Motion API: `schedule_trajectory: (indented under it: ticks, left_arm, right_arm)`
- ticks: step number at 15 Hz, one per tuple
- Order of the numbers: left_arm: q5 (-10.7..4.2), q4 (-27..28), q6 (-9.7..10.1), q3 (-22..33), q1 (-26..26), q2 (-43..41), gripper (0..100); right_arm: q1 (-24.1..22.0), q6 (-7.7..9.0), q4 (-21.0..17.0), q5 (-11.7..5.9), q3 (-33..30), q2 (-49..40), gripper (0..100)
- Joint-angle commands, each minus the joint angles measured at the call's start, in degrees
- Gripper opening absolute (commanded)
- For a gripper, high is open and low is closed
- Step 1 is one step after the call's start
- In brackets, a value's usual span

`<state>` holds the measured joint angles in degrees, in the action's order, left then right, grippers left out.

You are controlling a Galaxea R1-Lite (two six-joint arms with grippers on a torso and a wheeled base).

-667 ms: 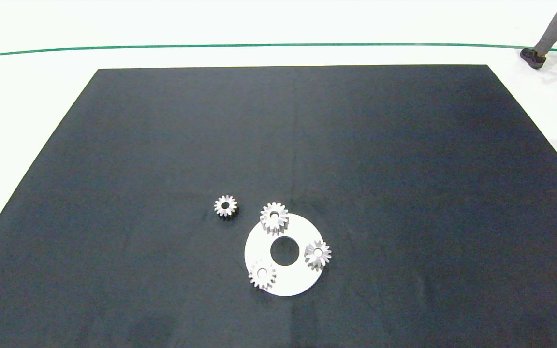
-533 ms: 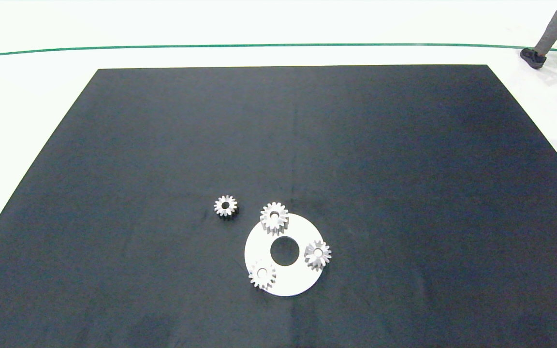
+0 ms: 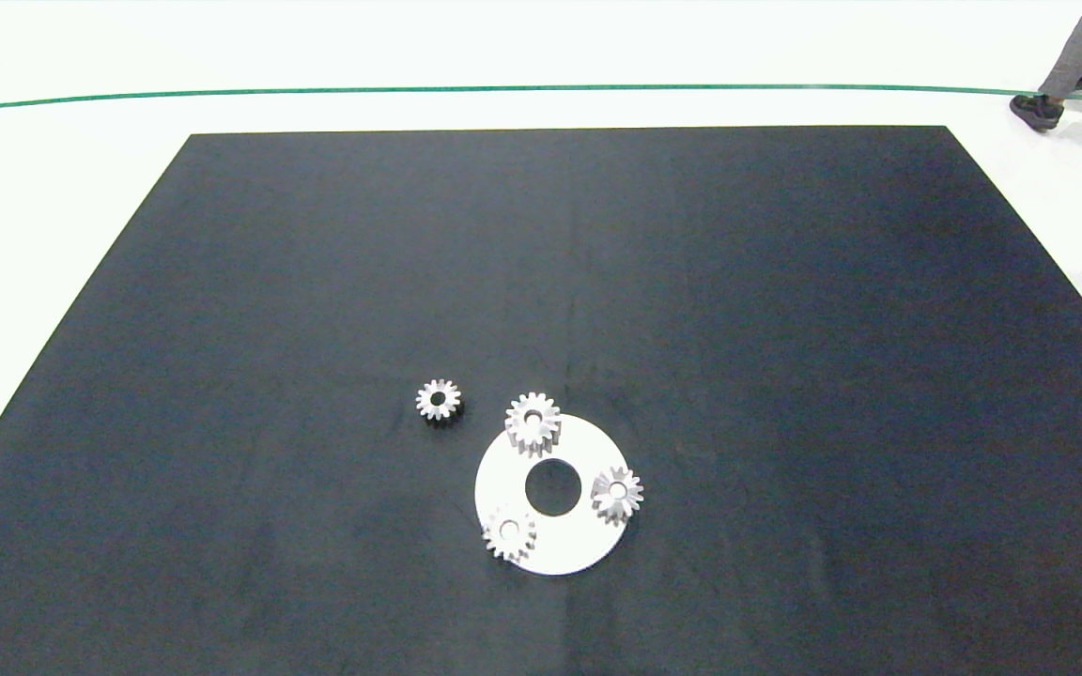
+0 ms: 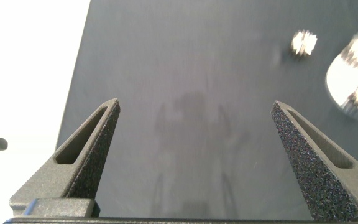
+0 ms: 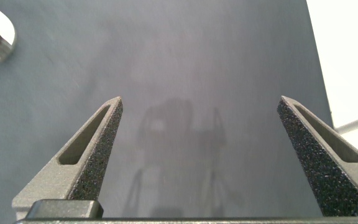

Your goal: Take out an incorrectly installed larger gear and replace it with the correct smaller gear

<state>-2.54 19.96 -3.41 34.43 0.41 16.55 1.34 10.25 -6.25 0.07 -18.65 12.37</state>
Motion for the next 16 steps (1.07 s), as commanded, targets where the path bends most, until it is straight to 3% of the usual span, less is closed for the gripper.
schedule_trajectory:
  ticks: [1,2,3,4,6,8,10,12,15,16]
  left_arm:
    - [-0.98,19.8,-0.54,37.7,0.4,35.1,100]
    - [-1.51,24.8,-0.19,43.5,0.8,38.8,100]
    - [-1.51,27.7,0.34,46.0,1.5,40.3,100]
    - [-1.51,33.0,1.22,49.9,3.3,41.7,100]
    - [-1.86,34.4,1.22,52.1,3.4,40.9,100]
    - [-3.09,34.4,1.22,53.0,3.5,38.7,100]
    - [-3.09,34.4,1.04,53.0,3.4,37.3,100]
    - [-3.09,34.4,1.04,53.5,3.4,36.9,100]
    - [-3.09,34.4,1.04,53.6,3.5,36.4,100]
    - [-3.0,34.4,1.04,53.6,3.5,36.3,100]
  right_arm:
    - [2.9,3.11,-3.1,3.27,-24.4,31.1,100]
    - [7.0,3.72,-3.2,3.18,-27.9,36.0,100]
    - [9.8,3.81,-3.2,3.09,-29.7,38.4,100]
    - [15.7,3.81,-4.6,2.56,-34.7,44.4,100]
    - [26.0,3.72,-12.0,0.98,-46.3,56.4,100]
    - [33.4,3.63,-13.7,-3.76,-55.5,66.9,100]
    - [40.1,3.72,-14.1,-7.98,-61.2,74.2,100]
    - [44.0,3.72,-14.4,-9.92,-64.1,78.7,100]
    - [48.8,3.72,-24.1,-11.76,-72.9,86.7,100]
    - [49.7,3.72,-24.8,-12.55,-74.6,88.6,100]
